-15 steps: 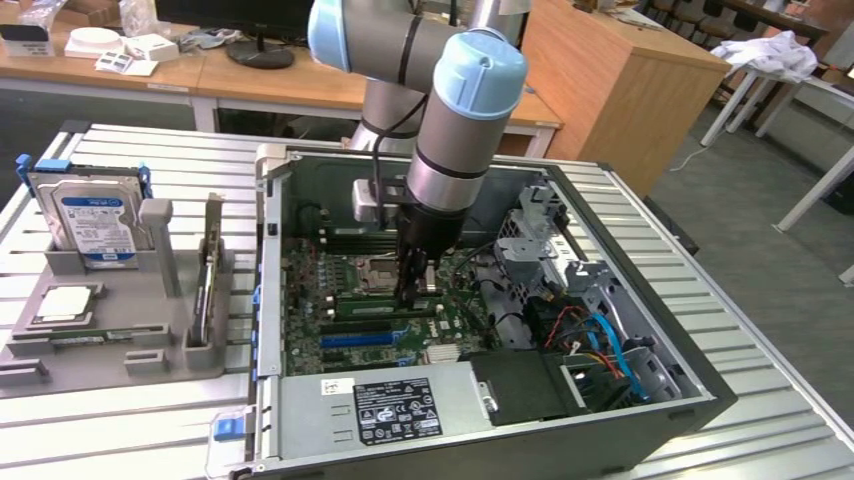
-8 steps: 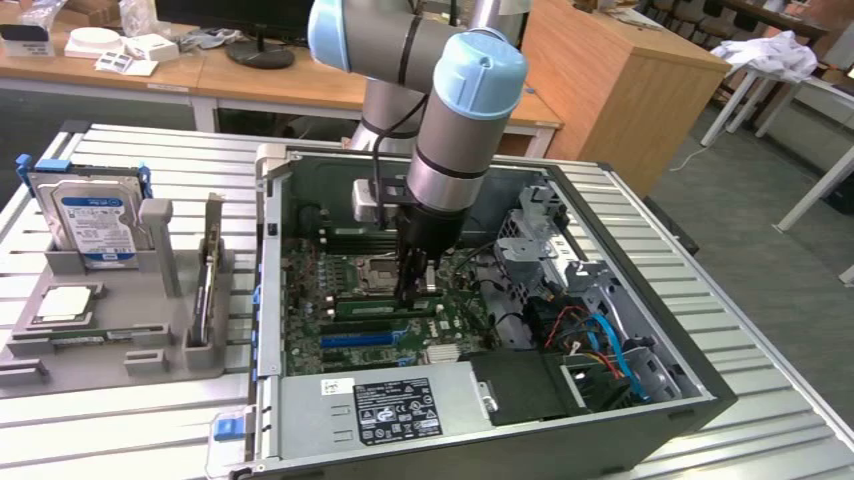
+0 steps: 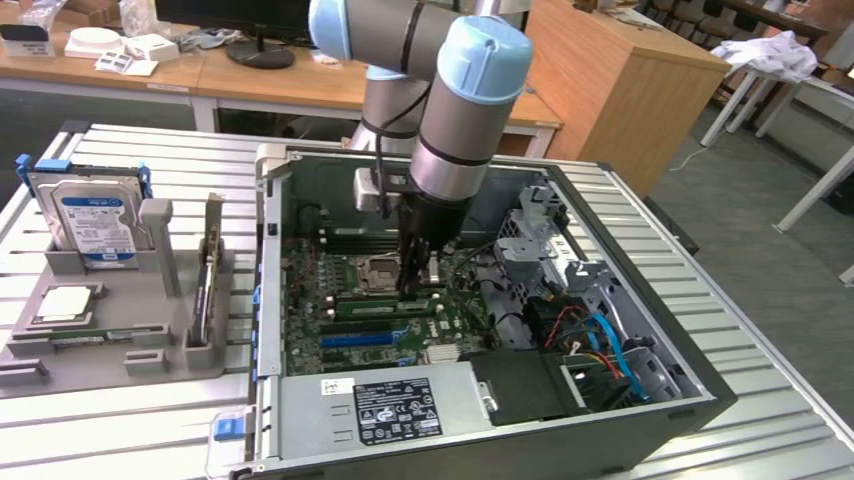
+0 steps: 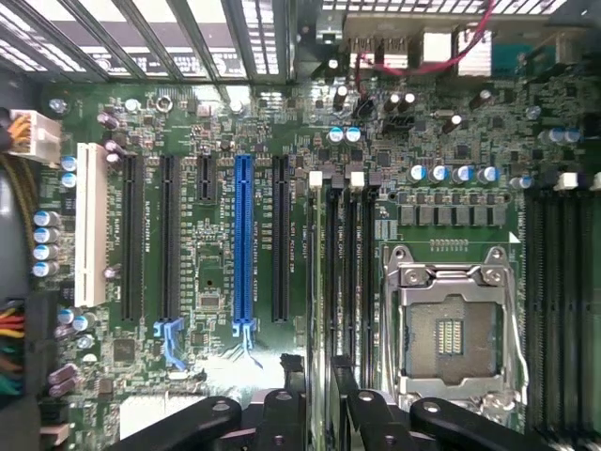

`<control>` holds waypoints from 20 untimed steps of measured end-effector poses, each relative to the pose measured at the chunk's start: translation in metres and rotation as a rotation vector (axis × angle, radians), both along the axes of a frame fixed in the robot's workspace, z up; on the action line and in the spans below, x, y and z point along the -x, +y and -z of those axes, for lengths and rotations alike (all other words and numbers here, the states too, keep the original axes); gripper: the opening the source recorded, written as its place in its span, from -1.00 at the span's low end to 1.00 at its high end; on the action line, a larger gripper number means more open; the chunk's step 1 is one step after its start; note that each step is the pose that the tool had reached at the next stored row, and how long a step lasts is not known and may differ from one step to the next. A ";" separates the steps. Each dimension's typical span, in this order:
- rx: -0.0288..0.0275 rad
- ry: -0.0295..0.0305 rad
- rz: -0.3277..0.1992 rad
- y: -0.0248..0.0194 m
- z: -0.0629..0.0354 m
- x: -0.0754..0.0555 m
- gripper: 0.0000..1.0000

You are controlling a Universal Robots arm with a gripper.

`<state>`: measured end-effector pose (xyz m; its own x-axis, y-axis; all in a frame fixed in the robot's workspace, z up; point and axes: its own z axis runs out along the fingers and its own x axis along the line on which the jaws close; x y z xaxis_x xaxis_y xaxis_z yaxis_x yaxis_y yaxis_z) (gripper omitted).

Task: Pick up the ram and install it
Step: 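Insert the ram into the slot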

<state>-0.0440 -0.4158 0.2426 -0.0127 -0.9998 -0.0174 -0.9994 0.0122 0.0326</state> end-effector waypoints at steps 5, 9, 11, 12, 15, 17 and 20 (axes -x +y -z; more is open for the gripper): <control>-0.0002 -0.0001 0.000 0.0000 -0.0166 0.000 -0.51; -0.0001 0.0000 0.000 0.0000 -0.0292 0.000 -0.51; -0.0001 0.0000 0.000 0.0000 -0.0357 0.000 -0.51; -0.0001 0.0000 0.000 0.0000 -0.0390 0.000 -0.51; -0.0001 -0.0001 0.000 0.0000 -0.0490 0.000 -0.51; -0.0001 0.0000 0.000 0.0000 -0.0550 0.000 -0.51; -0.0001 0.0000 0.000 0.0000 -0.0636 0.000 -0.51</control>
<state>-0.0439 -0.4158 0.3062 -0.0127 -0.9998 -0.0175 -0.9994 0.0121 0.0325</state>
